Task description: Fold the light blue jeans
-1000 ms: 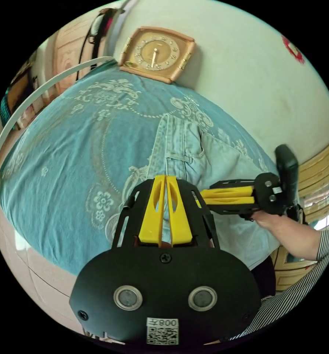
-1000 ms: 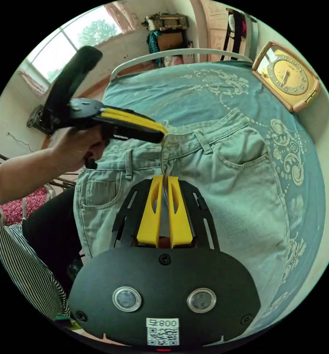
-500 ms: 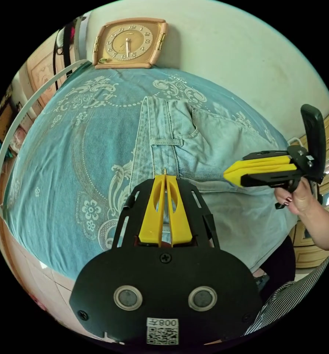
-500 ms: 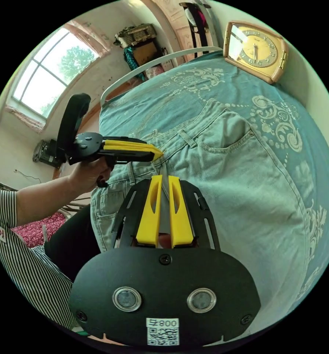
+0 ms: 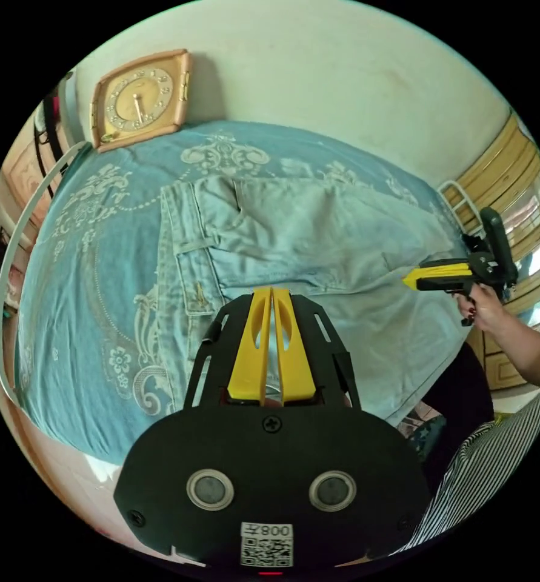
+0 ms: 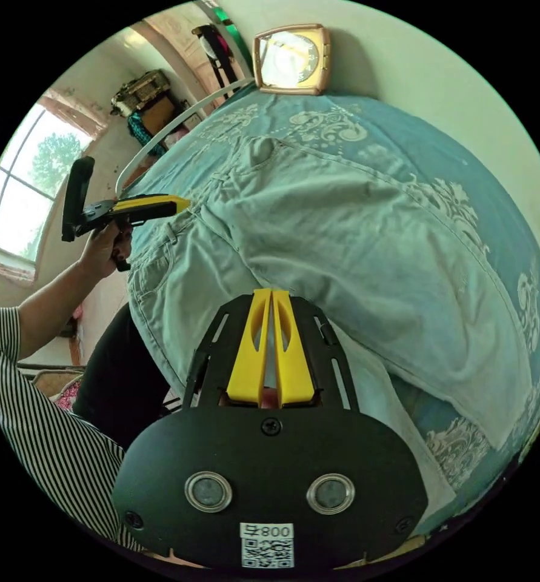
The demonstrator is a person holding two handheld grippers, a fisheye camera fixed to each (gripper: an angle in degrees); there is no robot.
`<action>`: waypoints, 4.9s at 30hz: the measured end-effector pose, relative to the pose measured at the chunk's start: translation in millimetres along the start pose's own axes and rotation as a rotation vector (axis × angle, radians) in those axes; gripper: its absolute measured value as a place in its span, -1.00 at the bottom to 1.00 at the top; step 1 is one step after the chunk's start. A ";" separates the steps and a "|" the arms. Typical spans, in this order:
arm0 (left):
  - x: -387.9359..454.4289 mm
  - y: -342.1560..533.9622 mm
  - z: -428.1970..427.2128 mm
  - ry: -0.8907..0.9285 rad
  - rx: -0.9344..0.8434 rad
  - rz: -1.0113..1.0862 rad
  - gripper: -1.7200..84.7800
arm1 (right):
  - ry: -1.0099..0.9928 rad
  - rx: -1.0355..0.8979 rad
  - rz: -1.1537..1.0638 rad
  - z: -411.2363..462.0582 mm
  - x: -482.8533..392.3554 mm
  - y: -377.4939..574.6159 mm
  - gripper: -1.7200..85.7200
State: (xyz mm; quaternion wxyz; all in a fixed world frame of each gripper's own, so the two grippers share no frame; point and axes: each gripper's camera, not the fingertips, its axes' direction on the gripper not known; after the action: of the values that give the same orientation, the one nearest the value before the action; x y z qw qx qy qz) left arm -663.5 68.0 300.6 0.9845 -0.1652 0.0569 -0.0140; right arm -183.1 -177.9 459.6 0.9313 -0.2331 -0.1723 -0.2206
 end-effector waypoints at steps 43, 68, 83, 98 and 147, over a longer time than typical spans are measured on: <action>209.6 -167.6 74.3 0.146 -0.170 0.203 -0.94 | 0.199 0.016 0.241 -114.1 274.5 153.7 -0.97; 169.6 -222.9 50.3 0.171 -0.103 0.124 -0.96 | 0.166 0.090 0.393 -151.3 393.2 192.1 -0.96; 3.4 -285.2 -1.0 -0.110 0.086 -0.155 -0.96 | -0.019 0.091 -0.048 -121.3 256.3 28.6 -0.96; -43.6 -347.4 -41.1 -0.008 0.227 0.040 -0.93 | 0.047 0.125 -0.149 -116.8 215.7 -73.8 -0.94; -45.2 -439.2 -94.8 -0.155 -0.224 0.385 -0.89 | 0.189 -0.165 -0.316 -101.0 100.1 -279.1 -0.94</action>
State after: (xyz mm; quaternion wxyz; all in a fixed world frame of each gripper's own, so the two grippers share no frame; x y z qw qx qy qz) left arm -723.3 -375.7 360.0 0.9460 -0.2602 0.0127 0.1930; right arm -213.7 -484.1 518.0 0.8749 -0.2571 -0.0997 -0.3981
